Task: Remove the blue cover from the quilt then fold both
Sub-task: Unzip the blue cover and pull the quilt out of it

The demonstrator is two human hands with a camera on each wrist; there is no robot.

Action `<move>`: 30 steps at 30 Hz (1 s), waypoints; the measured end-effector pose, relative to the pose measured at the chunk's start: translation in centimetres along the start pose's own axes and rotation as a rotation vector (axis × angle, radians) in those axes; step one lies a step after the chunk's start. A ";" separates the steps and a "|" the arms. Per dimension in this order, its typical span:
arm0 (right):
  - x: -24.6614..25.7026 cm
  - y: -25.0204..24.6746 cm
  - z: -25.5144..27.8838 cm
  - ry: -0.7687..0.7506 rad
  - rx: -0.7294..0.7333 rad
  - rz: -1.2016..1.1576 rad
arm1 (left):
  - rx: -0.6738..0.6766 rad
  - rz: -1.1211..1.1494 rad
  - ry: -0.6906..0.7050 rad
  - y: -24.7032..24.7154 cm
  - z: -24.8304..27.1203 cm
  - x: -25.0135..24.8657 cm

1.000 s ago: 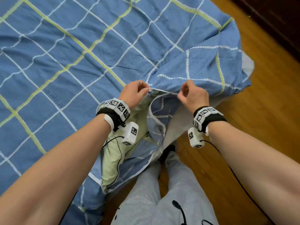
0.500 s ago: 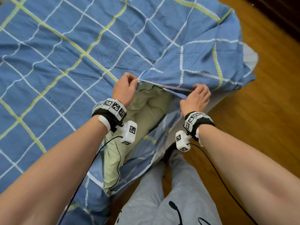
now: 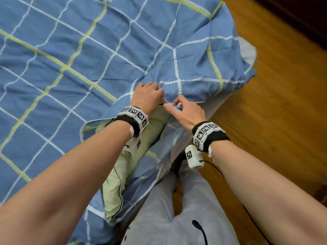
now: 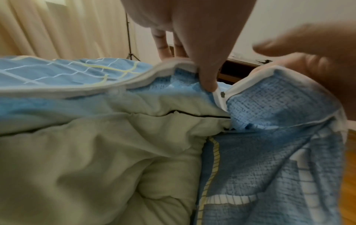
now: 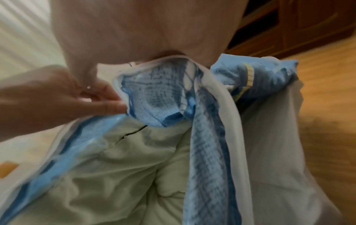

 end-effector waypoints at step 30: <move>-9.8 -1.5 -2.1 0.499 -0.027 0.065 | -0.049 -0.078 -0.047 2.4 -4.4 -1.7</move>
Point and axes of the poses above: each hand's wrist, its own z-axis away from the middle knuckle, its own y-axis out of the palm, x = y × z, the point moved 4 cm from there along -z, towards the middle knuckle, and after that the axes turned 6 degrees about y, right-handed, at the moved point
